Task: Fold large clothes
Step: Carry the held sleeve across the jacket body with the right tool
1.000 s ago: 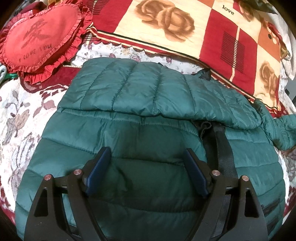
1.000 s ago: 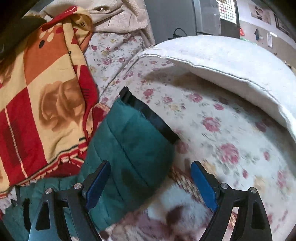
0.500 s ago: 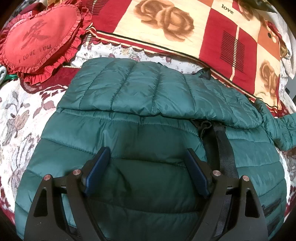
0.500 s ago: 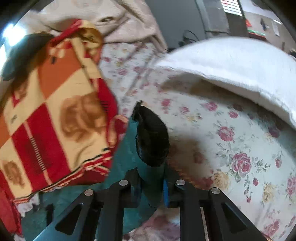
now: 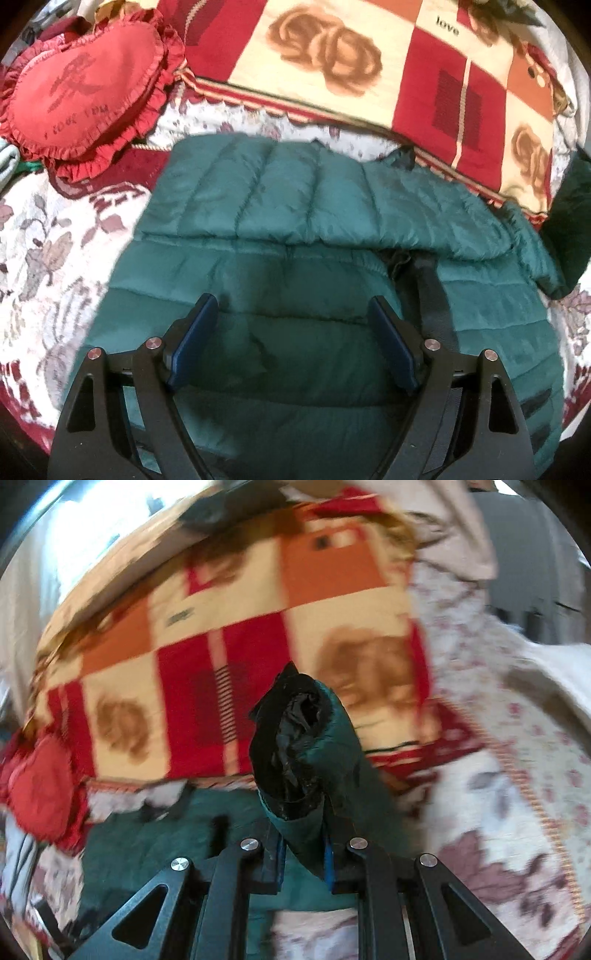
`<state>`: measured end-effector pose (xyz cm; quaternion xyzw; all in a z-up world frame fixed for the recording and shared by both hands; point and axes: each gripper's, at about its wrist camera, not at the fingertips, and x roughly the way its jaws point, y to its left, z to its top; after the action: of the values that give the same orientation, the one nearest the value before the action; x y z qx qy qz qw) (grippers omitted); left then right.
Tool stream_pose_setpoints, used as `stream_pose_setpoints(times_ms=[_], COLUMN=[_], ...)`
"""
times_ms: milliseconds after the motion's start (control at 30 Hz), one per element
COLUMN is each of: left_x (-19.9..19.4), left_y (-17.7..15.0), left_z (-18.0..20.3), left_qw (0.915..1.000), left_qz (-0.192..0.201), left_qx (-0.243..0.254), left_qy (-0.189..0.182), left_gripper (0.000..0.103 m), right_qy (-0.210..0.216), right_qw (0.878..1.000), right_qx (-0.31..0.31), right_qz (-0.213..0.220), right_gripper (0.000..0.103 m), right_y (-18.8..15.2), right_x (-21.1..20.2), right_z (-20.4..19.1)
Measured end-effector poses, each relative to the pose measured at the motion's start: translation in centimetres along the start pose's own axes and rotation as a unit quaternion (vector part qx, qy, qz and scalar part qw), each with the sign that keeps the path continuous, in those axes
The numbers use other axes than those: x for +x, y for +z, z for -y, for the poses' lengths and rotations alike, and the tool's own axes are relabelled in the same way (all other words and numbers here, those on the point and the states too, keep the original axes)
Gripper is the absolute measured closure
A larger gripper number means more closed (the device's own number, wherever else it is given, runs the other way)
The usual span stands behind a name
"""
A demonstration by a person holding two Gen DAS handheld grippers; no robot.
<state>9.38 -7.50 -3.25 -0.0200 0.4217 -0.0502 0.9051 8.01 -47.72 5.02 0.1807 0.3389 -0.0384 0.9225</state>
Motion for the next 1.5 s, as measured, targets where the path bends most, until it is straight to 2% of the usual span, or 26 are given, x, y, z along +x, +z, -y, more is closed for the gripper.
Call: stream_pose_setpoints(times_ms=[133, 333, 800, 1033, 1167, 1367, 1500], left_x=[-1.7, -2.4, -1.6, -1.1, -1.0, -1.0, -1.2], left_y=[0.7, 1.3, 1.6, 1.5, 1.6, 1.5, 1.4], left_z=[-0.6, -1.8, -3.9, -4.3, -4.6, -4.8, -4.8], left_qw=[0.9998, 0.9998, 0.9997, 0.9996, 0.9994, 0.9992, 0.9992], left_qz=[0.019, 0.017, 0.007, -0.001, -0.003, -0.005, -0.003], left_qx=[0.0, -0.005, -0.021, -0.027, -0.035, -0.039, -0.04], left_qy=[-0.006, -0.004, 0.002, 0.001, 0.0, -0.002, -0.003], left_gripper=[0.02, 0.02, 0.02, 0.02, 0.02, 0.02, 0.02], right_qy=[0.027, 0.072, 0.127, 0.149, 0.182, 0.18, 0.234], right_qw=[0.999, 0.994, 0.98, 0.974, 0.965, 0.965, 0.954], right_qx=[-0.025, -0.043, -0.072, -0.048, -0.019, -0.047, -0.008], right_qz=[-0.03, -0.076, -0.136, -0.165, -0.19, -0.184, -0.188], right_gripper=[0.089, 0.089, 0.089, 0.089, 0.088, 0.088, 0.088], right_y=[-1.6, -4.0, -7.7, -9.3, -10.2, -10.3, -9.8], right_x=[2.3, 5.4, 10.7, 13.7, 15.5, 15.3, 15.4], right_z=[-4.4, -10.1, -19.0, -21.0, -21.2, -23.2, -24.3])
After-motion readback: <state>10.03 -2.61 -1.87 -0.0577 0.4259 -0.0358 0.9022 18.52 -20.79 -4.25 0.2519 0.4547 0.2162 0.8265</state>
